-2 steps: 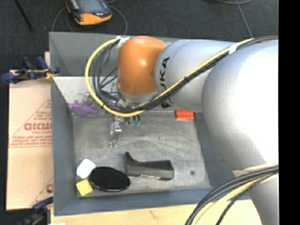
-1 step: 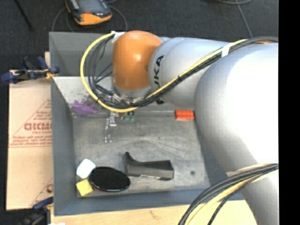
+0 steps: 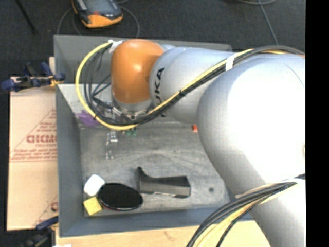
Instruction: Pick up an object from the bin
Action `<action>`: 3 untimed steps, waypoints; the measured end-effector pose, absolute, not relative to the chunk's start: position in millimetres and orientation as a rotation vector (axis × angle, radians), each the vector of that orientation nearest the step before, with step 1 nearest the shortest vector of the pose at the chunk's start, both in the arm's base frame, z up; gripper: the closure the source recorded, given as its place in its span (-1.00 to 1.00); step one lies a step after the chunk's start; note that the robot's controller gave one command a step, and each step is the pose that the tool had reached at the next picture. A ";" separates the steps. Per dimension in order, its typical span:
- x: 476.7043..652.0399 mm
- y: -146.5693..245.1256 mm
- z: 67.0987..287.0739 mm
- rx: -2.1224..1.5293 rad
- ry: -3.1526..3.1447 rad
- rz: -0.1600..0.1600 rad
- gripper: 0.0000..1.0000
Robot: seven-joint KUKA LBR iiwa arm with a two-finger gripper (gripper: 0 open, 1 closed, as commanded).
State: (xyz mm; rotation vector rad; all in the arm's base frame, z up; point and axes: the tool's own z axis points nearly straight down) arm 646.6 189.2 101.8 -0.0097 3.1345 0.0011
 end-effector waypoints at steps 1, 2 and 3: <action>648.4 204.1 95.8 0.075 3.138 0.005 -1.00; 653.1 215.9 95.8 -0.039 3.139 -0.016 -1.00; 651.2 223.0 94.9 0.140 3.134 -0.015 -1.00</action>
Offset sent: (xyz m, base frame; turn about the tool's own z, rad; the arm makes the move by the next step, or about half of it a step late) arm 0.0052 0.0451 -0.0083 -0.0658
